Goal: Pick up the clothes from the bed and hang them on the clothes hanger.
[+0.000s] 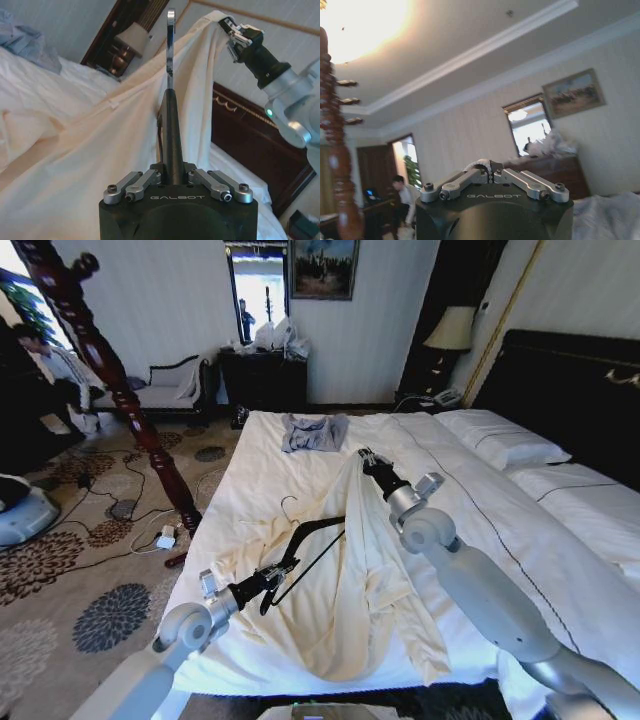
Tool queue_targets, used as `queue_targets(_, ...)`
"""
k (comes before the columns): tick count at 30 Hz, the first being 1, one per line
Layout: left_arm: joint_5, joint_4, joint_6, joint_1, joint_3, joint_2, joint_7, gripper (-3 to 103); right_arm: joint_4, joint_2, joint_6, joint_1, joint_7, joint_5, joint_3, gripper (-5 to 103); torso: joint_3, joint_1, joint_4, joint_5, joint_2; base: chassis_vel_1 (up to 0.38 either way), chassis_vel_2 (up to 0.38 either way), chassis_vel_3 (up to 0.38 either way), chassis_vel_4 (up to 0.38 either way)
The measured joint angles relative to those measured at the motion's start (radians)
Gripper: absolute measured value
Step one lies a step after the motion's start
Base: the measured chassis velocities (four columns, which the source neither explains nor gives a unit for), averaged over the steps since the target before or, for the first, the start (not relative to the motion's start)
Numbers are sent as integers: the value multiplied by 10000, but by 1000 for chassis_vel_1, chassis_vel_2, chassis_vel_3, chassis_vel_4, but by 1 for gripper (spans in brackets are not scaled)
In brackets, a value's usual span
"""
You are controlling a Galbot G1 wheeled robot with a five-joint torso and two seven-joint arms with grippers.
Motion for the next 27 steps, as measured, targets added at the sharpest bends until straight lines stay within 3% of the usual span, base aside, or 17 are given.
queue_targets(9, 14, 14, 70, -238, 338, -589, -42, 17, -92, 251, 753, 59, -442, -253, -362, 1, 0, 0, 1, 0, 0, 0, 0, 0, 0)
queue_targets(27, 52, -644, 133, 458, 679, -469, 23, 17, -805, 446, 938, 492, -218, -109, -362, 1, 0, 0, 2, 0, 0, 0, 0, 0, 0)
